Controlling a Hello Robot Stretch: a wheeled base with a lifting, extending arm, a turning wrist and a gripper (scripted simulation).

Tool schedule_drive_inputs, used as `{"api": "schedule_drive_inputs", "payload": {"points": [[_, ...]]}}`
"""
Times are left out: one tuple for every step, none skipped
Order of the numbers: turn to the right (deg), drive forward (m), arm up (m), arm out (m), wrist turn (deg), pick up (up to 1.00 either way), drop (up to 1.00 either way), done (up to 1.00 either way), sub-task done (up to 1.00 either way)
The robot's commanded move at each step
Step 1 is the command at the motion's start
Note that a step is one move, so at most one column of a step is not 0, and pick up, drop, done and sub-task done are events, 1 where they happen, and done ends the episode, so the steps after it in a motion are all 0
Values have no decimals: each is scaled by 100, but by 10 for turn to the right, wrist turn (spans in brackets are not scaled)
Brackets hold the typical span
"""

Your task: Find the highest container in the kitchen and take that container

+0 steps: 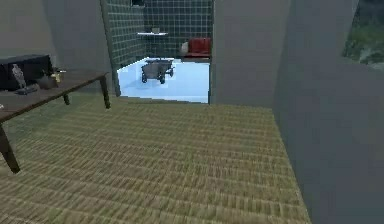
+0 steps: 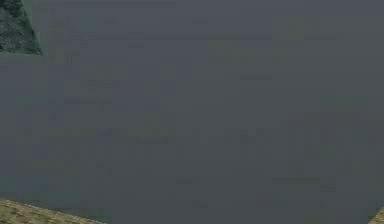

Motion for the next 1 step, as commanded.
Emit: {"api": "schedule_drive_inputs", "payload": {"points": [[0, 45, 0, 0, 0, 0, 0, 0, 0]]}}
